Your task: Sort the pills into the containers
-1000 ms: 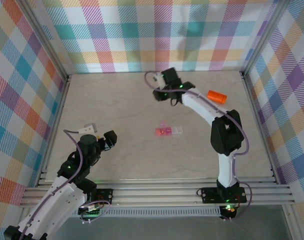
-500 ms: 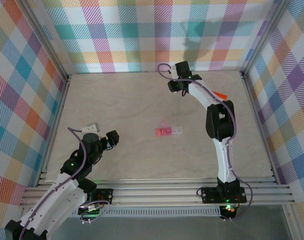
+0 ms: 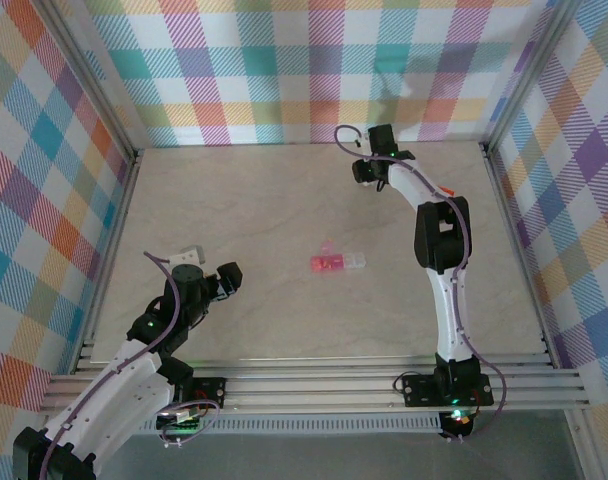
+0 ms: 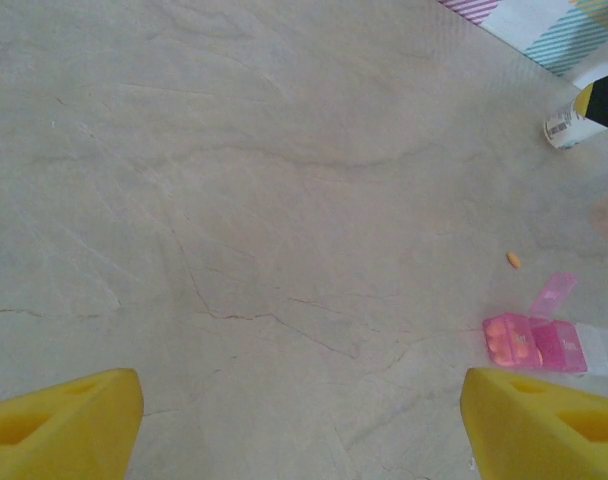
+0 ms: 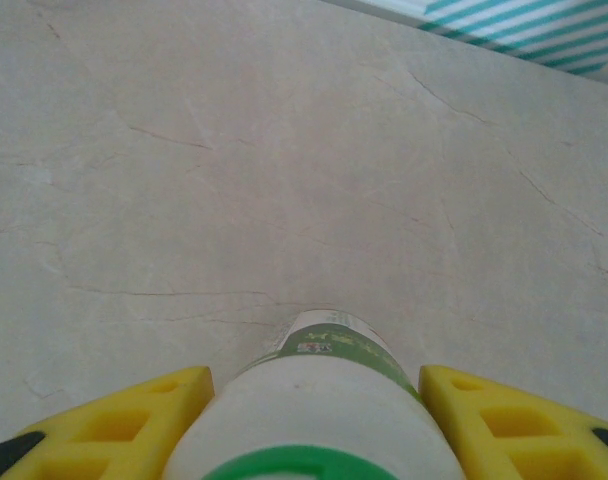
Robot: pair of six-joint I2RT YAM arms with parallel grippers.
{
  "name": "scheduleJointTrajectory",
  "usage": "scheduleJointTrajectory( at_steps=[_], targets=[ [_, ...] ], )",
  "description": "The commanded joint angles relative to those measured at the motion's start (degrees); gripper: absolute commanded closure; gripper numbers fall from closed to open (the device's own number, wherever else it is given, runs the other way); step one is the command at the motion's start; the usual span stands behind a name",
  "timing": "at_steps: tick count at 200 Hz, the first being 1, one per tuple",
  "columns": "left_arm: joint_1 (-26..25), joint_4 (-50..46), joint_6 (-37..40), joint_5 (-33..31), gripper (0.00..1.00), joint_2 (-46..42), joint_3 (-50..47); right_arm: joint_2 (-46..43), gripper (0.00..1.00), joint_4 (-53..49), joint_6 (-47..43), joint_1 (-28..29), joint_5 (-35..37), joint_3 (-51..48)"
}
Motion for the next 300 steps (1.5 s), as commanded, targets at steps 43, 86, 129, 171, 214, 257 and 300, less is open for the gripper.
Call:
scheduleJointTrajectory(
  at_steps=[43,86,129,171,214,257,300],
  targets=[
    [0.7,3.1,0.4,1.4,0.17,1.8,-0.4,2.4,0.35,0.5,1.9,0.2,-1.6,4.2],
    [0.7,3.3,0.3,1.9,0.17,1.8,-0.4,-0.5,0.22,-3.0,4.8,-0.4,-3.9,5.8],
    [0.7,6.1,-0.8,4.1,0.19,3.7,-0.5,-12.4,0.19,-2.4,4.3,-0.4,-3.7,-3.3],
    [0.6,10.7,-2.2,7.7,0.23,12.1,2.0,-31.8,0.19,4.7,10.1,-0.4,-7.1,-26.8],
    [-0.1,13.0,-2.1,12.6,0.30,27.7,11.0,-48.7,0.22,10.9,16.2,0.1,-12.9,-51.4],
    [-1.4,10.4,-0.9,14.8,0.33,44.1,23.2,-53.3,0.24,16.3,20.2,3.0,-14.6,-67.2],
    [-3.8,5.2,0.3,17.8,0.38,58.7,37.0,-49.8,0.28,20.9,22.4,4.9,-19.2,-72.4]
  ],
)
